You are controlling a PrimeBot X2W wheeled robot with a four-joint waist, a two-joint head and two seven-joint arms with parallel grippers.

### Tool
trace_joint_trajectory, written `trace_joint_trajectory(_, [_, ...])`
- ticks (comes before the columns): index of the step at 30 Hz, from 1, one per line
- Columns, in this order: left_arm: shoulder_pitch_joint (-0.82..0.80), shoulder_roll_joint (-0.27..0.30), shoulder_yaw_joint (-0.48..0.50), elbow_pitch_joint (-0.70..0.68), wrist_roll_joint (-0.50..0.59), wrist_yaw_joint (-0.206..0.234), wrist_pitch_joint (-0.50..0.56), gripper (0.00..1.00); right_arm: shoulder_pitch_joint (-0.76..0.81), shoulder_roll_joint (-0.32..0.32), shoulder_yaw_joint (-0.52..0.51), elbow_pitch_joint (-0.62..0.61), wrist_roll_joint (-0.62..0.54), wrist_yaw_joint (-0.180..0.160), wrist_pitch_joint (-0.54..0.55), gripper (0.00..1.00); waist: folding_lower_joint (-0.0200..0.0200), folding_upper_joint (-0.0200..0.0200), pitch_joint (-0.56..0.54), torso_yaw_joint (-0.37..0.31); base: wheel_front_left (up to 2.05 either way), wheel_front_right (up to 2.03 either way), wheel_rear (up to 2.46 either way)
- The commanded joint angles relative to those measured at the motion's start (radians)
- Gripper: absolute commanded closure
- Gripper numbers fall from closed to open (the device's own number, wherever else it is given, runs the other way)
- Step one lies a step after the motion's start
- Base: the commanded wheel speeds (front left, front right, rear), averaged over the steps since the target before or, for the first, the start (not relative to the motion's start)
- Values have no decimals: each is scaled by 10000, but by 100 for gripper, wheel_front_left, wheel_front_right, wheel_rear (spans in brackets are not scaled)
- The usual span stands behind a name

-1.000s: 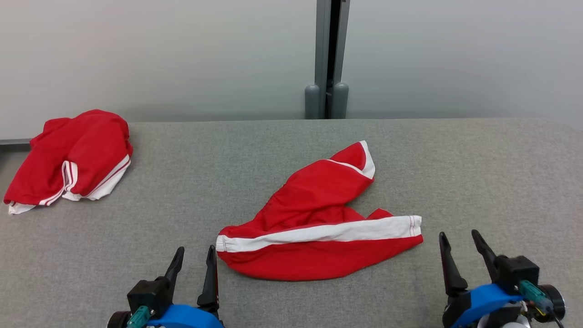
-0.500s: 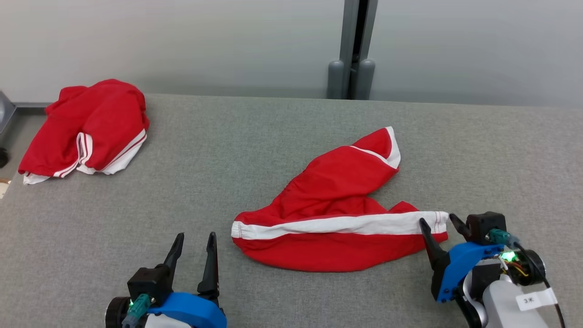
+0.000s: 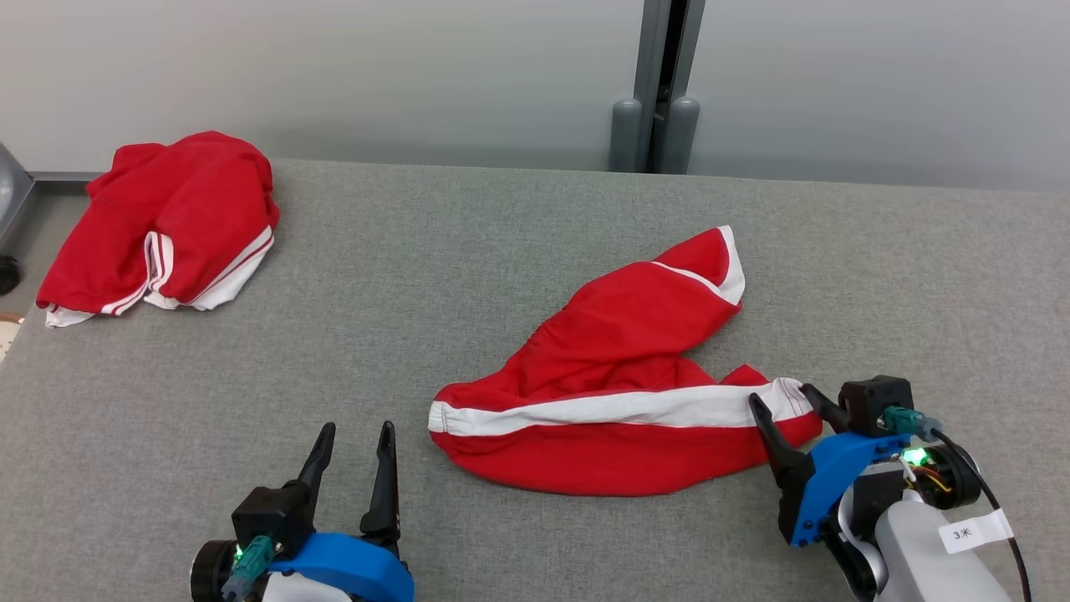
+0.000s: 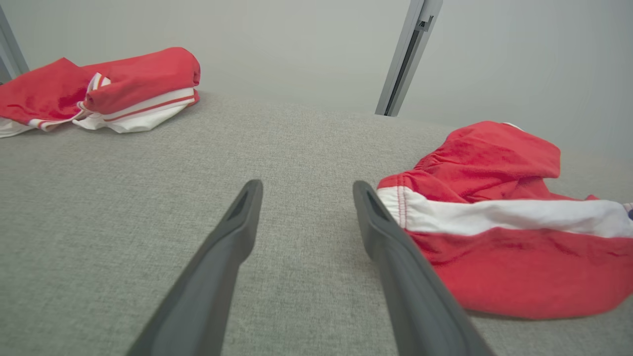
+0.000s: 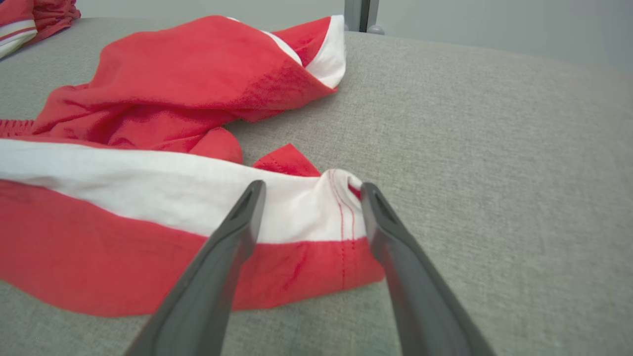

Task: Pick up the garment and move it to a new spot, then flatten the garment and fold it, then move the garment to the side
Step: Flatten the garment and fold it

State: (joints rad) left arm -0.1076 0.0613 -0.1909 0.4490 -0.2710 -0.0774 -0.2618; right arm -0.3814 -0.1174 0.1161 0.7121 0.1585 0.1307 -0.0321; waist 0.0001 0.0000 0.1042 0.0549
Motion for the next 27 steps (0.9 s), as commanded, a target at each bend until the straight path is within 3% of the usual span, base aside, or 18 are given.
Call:
trace_joint_trajectory(1, [-117,4,52,-5,76,-25,-47,0,-163,-128,69,-21,60,1,-80,0,-1,0,17,-18,0,0,0])
trace_joint_trajectory(14, [-279,-31,8,69,184,-98,-49,0,-946,-468,110,1076,229,1,-24,0,-1,0,250,90,0,0,0])
trace_joint_trajectory(15, [-293,-34,9,75,191,-101,-48,0,-981,-455,173,1157,303,1,-27,7,-1,0,257,107,0,0,0])
trace_joint_trajectory(17, [-307,-37,25,82,196,-104,-48,0,-1045,-444,289,1288,473,1,-30,51,-1,0,269,124,0,0,0])
trace_joint_trajectory(20, [-303,-41,54,96,210,-107,-48,0,-1129,-526,479,1392,665,1,-91,81,-1,0,263,125,0,0,0])
trace_joint_trajectory(21, [-295,-43,64,102,214,-108,-48,0,-1143,-553,543,1404,728,1,-136,100,-1,0,259,119,0,0,0])
trace_joint_trajectory(27, [-259,-52,23,200,140,-185,-48,0,-1203,-690,881,1368,981,1,-469,100,-1,0,219,7,0,0,0])
